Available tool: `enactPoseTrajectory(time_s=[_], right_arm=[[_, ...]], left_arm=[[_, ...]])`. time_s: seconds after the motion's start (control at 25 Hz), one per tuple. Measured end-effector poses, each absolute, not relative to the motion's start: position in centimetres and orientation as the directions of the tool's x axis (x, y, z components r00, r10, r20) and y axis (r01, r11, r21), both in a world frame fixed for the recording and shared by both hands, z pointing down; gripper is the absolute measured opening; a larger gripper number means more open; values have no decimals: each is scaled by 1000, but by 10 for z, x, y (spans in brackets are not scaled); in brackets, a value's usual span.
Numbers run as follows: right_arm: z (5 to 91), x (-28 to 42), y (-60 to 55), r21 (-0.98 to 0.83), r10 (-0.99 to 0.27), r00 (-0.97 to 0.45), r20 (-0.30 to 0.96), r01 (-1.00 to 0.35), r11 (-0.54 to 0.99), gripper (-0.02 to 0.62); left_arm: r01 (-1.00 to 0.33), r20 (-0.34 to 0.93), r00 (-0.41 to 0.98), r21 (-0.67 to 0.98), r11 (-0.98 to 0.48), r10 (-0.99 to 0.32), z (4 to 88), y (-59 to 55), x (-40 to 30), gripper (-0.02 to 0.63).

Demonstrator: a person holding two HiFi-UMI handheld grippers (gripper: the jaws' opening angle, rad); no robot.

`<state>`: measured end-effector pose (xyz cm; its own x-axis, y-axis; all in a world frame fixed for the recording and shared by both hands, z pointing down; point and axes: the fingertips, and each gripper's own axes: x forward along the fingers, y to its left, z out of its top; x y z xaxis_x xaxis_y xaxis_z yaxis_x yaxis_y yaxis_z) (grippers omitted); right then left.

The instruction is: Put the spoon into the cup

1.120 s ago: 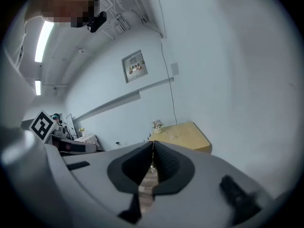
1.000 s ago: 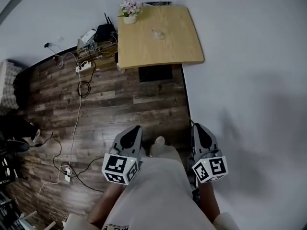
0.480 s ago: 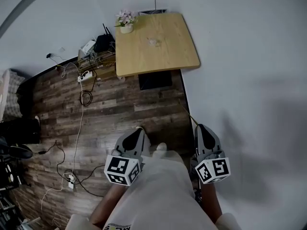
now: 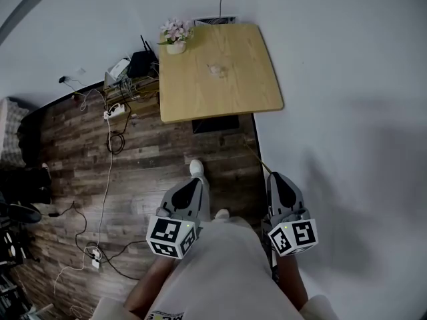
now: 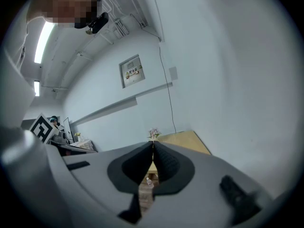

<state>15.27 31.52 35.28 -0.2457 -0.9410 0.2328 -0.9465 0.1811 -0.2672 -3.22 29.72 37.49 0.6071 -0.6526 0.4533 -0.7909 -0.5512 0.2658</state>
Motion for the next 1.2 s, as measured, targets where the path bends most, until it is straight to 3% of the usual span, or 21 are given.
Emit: enactPoseTrajectory(time_s=[0.64,1.2], right_arm=[[325,116,79,-193,-948,-169,270,-974,118,32],[338,95,-20,-142,-923,-171,344,-981,129,32]], left_arm=[[-744,399,668,334,-579,-629,353,60,-70,11],[-750,425,661,384,-538,-618,371,-28,-87,11]])
